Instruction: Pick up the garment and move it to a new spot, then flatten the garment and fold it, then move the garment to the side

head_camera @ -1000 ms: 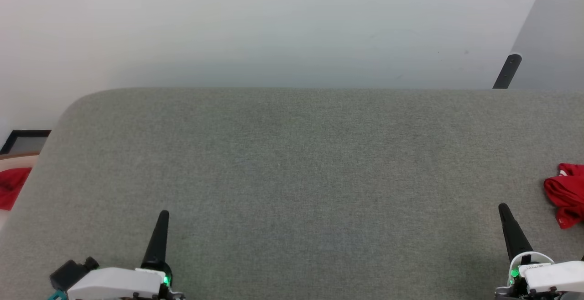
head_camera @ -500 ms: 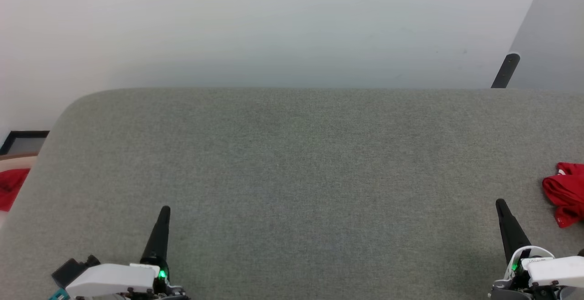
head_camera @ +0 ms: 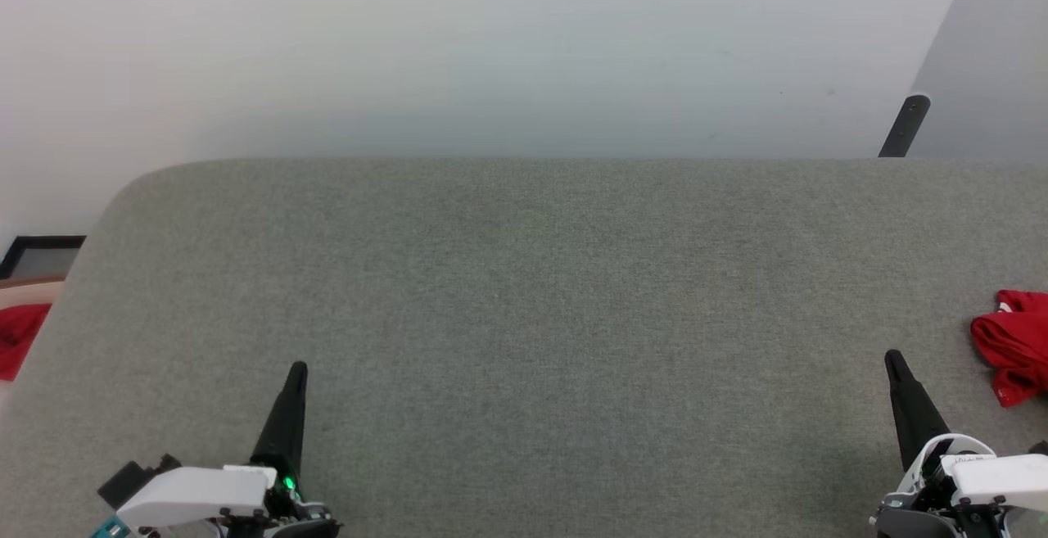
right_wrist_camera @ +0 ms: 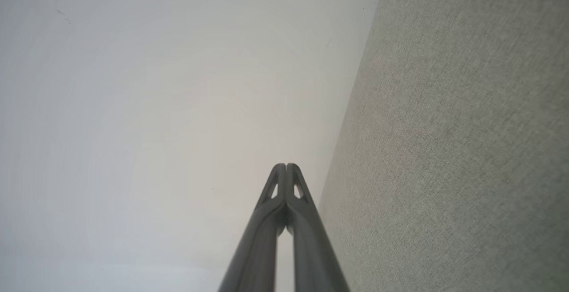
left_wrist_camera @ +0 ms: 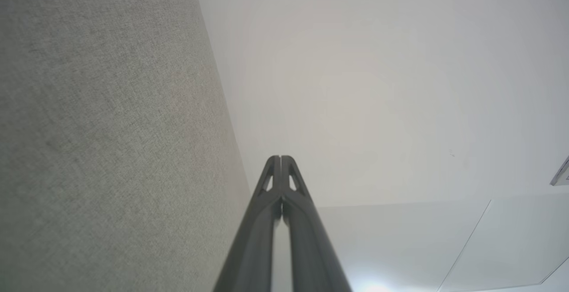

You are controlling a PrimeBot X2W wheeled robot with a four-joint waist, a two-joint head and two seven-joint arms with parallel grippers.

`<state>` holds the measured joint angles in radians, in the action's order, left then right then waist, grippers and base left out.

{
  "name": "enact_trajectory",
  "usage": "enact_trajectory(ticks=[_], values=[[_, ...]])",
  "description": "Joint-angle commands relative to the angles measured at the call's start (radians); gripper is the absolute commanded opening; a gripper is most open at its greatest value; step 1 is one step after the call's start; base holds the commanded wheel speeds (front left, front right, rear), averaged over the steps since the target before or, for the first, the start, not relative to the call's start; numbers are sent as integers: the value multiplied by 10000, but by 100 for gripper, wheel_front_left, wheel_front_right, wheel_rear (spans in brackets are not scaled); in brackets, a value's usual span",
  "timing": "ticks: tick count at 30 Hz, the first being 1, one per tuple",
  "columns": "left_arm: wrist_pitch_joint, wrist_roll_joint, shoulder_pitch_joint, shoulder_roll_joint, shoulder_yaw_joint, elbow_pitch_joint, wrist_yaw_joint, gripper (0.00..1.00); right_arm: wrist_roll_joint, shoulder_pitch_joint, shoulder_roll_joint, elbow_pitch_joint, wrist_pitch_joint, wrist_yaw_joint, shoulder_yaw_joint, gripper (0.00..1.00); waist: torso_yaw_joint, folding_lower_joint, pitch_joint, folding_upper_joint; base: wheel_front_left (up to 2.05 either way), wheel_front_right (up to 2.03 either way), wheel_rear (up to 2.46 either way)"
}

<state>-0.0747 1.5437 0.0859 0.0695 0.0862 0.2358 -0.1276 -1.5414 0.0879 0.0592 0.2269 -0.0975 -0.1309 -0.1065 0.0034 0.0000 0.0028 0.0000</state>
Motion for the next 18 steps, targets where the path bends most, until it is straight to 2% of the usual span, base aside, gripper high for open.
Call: enact_trajectory(ticks=[1, 12, 18], values=[[-54, 164, 157, -16, 36, 3, -51, 0, -148, 131, -16, 36, -43, 3, -31, 0, -3, 0, 0, 0, 0, 0, 0], [-268, 896, 263, -57, 88, 112, -56, 0, -792, 296, -75, 209, -153, 3, -48, 0, -33, 0, 3, 0, 0, 0, 0], [-278, 845, 266, -65, 105, 107, -56, 0, -760, 233, -76, 199, -154, 3, -50, 0, -34, 0, 3, 0, 0, 0, 0]])
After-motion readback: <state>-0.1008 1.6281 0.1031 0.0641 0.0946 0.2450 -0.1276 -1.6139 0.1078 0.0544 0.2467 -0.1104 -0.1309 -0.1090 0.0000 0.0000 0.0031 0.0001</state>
